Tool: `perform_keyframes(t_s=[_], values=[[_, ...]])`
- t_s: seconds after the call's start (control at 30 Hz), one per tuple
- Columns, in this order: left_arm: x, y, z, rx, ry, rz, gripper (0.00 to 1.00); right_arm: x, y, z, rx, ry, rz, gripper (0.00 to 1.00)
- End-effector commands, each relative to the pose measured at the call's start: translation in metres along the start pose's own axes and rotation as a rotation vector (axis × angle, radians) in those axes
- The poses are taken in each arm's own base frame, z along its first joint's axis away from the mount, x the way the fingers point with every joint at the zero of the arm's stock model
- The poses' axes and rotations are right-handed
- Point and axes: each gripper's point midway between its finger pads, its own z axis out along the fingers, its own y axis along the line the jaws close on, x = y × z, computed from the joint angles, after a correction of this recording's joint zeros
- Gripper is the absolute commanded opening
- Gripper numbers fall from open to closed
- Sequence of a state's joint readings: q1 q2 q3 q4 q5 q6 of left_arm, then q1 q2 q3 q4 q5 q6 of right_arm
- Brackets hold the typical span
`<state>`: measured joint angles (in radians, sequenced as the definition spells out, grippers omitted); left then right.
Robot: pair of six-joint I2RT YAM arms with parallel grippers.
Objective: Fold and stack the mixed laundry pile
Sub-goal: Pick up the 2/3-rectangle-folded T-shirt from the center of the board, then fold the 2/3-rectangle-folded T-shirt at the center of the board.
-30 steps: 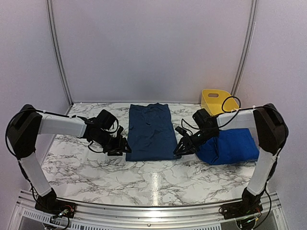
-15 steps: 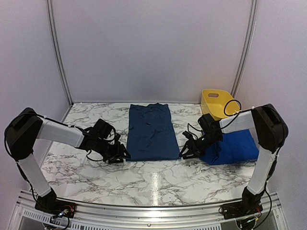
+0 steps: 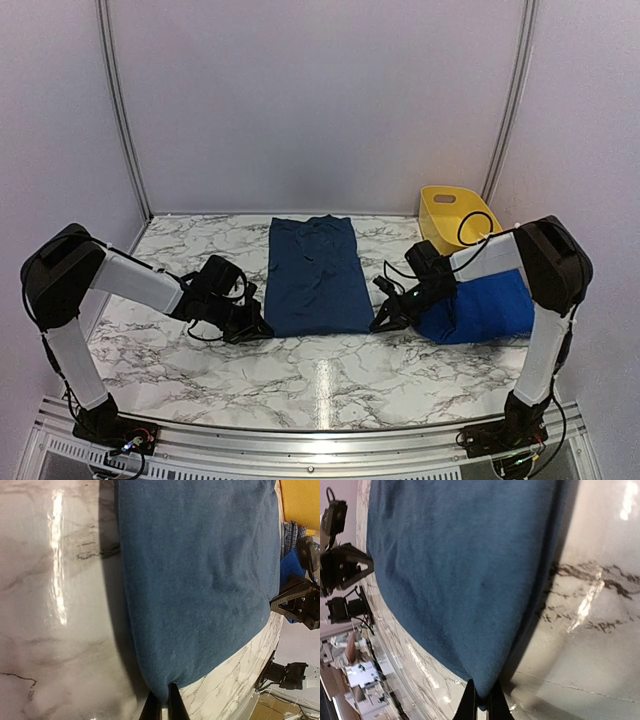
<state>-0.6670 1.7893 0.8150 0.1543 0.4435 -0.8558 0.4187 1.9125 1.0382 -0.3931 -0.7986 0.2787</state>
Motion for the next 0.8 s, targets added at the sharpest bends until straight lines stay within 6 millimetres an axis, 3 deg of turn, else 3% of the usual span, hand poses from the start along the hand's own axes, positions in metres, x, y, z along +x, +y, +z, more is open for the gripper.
perform_keyframes(t_s=[0.0, 0.2, 0.3, 0.4, 0.47, 0.57, 0.63, 0.77], values=[[0.012, -0.009, -0.002, 0.014, 0.007, 0.015, 0.0, 0.005, 0.016, -0.006, 0.009, 0.002, -0.047, 0.0], [0.061, -0.013, -0.022, 0.007, 0.035, 0.01, 0.0, 0.051, 0.034, -0.018, 0.016, 0.046, -0.049, 0.0], [0.089, -0.026, -0.034, 0.013, 0.069, 0.043, 0.0, 0.079, 0.048, -0.027, 0.015, 0.066, -0.045, 0.0], [0.106, -0.044, -0.051, 0.019, 0.077, 0.08, 0.0, 0.086, 0.071, -0.046, -0.015, 0.03, -0.056, 0.0], [0.103, -0.055, -0.065, 0.041, 0.048, 0.08, 0.0, 0.079, 0.087, -0.058, -0.025, -0.005, -0.074, 0.0], [0.086, -0.072, -0.078, 0.03, 0.007, 0.133, 0.0, 0.05, 0.102, -0.071, 0.001, -0.059, -0.123, 0.0], [0.063, -0.084, -0.084, 0.023, -0.03, 0.148, 0.0, 0.029, 0.104, -0.074, 0.017, -0.078, -0.14, 0.0], [0.009, -0.085, -0.087, -0.004, -0.117, 0.128, 0.0, -0.028, 0.103, -0.082, 0.024, -0.153, -0.161, 0.0]])
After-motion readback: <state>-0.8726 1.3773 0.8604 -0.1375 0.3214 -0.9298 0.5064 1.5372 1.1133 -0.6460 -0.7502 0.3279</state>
